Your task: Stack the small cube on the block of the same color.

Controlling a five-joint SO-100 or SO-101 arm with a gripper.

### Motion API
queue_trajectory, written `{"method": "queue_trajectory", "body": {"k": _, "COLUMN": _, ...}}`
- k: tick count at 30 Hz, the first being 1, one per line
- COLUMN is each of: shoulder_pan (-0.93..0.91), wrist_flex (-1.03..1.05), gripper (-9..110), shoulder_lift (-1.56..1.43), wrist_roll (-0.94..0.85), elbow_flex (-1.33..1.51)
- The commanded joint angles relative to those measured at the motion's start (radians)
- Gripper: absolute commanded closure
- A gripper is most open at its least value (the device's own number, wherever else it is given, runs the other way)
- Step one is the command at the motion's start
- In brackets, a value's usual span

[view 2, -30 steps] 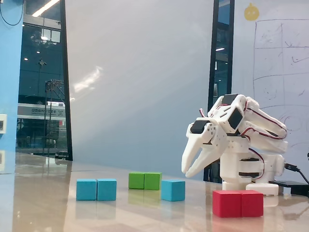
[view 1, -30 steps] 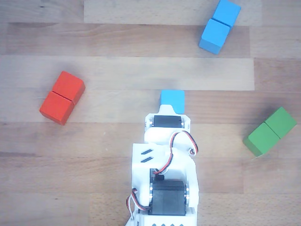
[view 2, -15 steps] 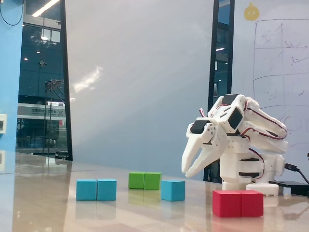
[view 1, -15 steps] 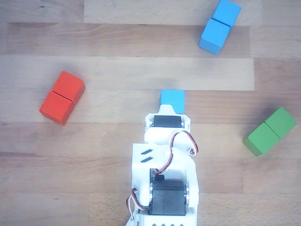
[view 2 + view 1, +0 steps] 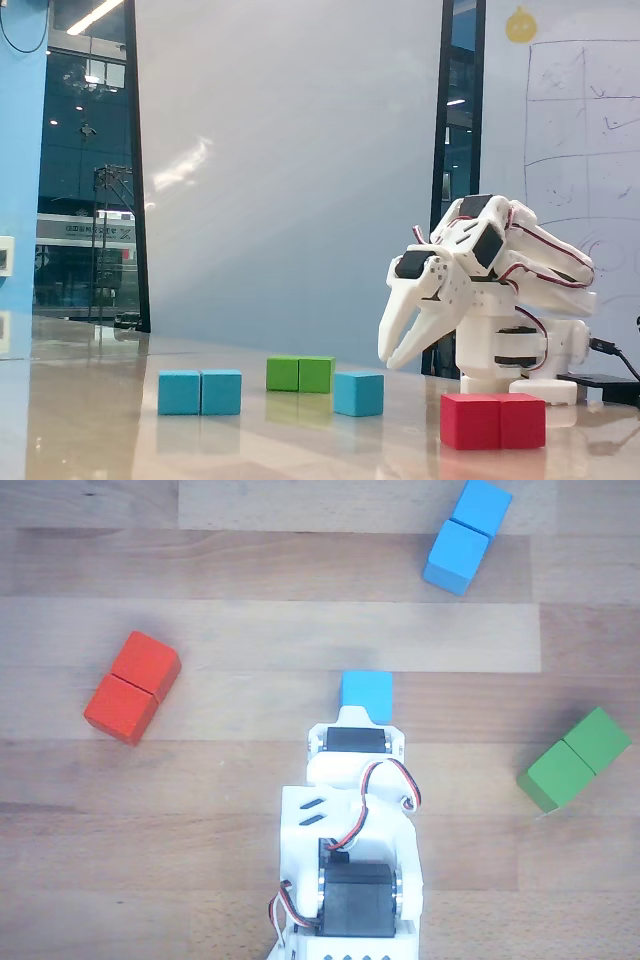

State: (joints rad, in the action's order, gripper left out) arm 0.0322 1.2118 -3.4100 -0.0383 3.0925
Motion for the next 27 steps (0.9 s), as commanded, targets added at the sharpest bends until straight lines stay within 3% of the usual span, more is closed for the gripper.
{"method": "queue_trajectory", "body": {"k": 1, "shoulder_pan": -0.003, "wrist_flex": -0.008, "gripper": 99, "shoulder_lift": 0.060, "wrist_roll": -0.006, "elbow_flex": -0.077}}
{"method": "queue_trajectory", "body": {"k": 10, "shoulder_pan": -0.009, "wrist_flex": -0.012, "gripper": 98, "shoulder_lift": 0.318, "wrist_roll": -0.008, "elbow_flex": -0.365}}
{"method": "queue_trajectory", "body": {"k": 20, "shoulder_pan": -0.009, "wrist_flex": 0.009, "gripper": 98, "shoulder_lift": 0.980, "wrist_roll": -0.008, "elbow_flex": -0.828}}
{"method": "queue_trajectory", "body": {"k": 27, "shoulder_pan": -0.005, "wrist_flex": 0.100, "gripper": 98, "shoulder_lift": 1.129, "wrist_roll": -0.005, "elbow_flex": -0.916}}
